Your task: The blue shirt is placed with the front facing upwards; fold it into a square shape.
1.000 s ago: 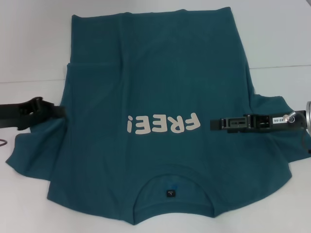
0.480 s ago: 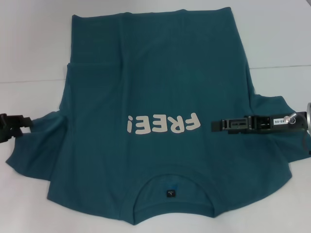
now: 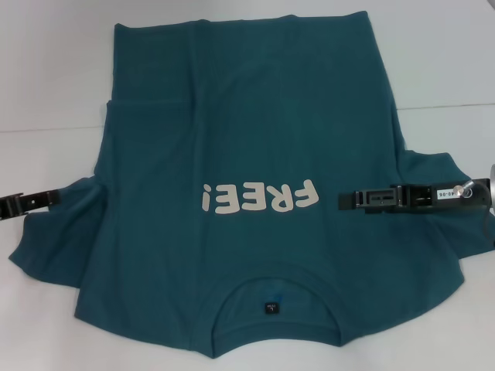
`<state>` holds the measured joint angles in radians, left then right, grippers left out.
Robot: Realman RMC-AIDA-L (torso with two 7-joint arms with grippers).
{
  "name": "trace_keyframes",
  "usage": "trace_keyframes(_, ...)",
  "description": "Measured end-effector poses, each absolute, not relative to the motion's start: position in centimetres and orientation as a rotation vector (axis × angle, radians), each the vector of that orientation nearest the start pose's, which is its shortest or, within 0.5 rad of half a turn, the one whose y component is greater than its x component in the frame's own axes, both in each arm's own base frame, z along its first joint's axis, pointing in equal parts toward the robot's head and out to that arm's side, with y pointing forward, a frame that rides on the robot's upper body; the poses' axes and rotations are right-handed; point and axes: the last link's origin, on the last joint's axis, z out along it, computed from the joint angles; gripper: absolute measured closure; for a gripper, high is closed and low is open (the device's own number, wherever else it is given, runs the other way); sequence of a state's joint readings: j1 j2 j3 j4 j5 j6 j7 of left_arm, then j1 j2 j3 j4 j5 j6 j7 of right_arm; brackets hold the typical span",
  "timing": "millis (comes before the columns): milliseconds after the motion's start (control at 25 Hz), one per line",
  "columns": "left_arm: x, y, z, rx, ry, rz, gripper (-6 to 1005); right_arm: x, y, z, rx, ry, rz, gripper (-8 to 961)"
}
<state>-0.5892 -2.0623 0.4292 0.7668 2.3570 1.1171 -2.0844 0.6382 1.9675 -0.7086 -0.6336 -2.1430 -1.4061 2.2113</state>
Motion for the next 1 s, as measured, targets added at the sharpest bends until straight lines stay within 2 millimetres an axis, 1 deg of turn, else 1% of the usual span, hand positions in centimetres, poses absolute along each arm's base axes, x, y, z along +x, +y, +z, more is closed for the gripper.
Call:
trace_keyframes(40,-33.4,38.4,6.2,-1.955,-1.395,-0.429,325,27.4,37.7,3.3,-2.359,1.593,0.528,10)
trace_keyframes(280,-34.1,38.4,5.8,-1.938,-1.380,-0.365,305,27.4,37.7,3.4,-2.354,1.594,0.528,11)
trace_keyframes(520,-34.2,38.4,5.5,-1.939,-1.387,-0.355,335,27.4,37.8,3.4,-2.353,1.593,0.527,11)
trace_keyframes(800,-33.5,38.4,4.0,-2.009,-1.368,-0.283,370,27.4,37.8,3.4,-2.353,1.591,0.527,11)
trace_keyframes(1000,-33.4,38.5,3.8,-2.008,-1.359,-0.271,396,27.4,37.8,3.4,-2.354,1.588,0.527,11)
